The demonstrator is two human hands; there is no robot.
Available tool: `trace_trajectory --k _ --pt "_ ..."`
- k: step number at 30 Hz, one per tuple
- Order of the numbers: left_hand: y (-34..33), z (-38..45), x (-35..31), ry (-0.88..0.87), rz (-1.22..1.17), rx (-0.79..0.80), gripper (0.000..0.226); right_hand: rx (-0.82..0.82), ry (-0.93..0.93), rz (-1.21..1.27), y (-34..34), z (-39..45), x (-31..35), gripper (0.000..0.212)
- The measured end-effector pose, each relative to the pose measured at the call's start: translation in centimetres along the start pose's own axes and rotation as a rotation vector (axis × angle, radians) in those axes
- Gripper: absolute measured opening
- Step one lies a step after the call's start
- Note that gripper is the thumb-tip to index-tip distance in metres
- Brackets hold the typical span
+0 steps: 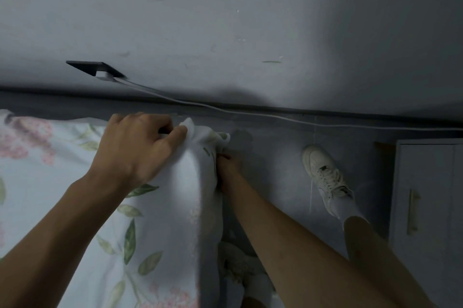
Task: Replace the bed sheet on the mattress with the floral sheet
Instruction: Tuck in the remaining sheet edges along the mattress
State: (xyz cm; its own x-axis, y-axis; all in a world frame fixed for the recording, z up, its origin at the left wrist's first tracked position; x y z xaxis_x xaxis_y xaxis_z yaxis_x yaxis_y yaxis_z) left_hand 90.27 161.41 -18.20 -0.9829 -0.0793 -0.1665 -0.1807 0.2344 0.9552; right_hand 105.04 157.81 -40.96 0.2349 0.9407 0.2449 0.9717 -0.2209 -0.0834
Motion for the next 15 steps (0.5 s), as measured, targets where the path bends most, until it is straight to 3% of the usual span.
trace_trajectory --k 3,6,8,10,12,15 --pt "0.3 -0.2 0.0 -0.002 -0.038 -0.017 0.049 0.155 -0.021 0.005 0.7 -2.3 0.0 0.031" --pt "0.2 -0.2 0.1 0.000 -0.031 -0.017 0.048 0.385 -0.134 0.233 2.2 -2.3 -0.5 0.061" --pt "-0.2 -0.2 0.2 0.008 -0.023 -0.009 0.047 0.421 -0.134 0.200 2.2 -2.4 0.4 0.065" --pt "-0.8 0.1 0.2 0.006 0.001 0.008 0.046 0.259 0.040 -0.086 2.2 -2.4 1.3 0.054" --pt "-1.2 0.3 0.3 0.013 0.000 0.023 0.045 0.026 0.361 -0.385 3.0 -2.8 2.1 0.031" --pt "-1.6 0.3 0.2 0.008 0.013 0.040 0.046 -0.172 0.673 -0.477 4.1 -3.7 3.5 0.010"
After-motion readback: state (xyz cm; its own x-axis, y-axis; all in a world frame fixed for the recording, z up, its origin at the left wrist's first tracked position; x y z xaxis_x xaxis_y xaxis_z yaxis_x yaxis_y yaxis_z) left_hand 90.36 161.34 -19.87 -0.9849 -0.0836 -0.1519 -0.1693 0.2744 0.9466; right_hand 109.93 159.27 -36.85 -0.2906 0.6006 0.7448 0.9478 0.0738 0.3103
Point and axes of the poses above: each hand's wrist, its own z-axis towards the middle knuckle, its own y-axis out of the back of the hand, x = y × z, the point moved 1 cm from there along z, towards the middle knuckle, and after that the axes turned 7 degrees about z, right-handed, at the moved point
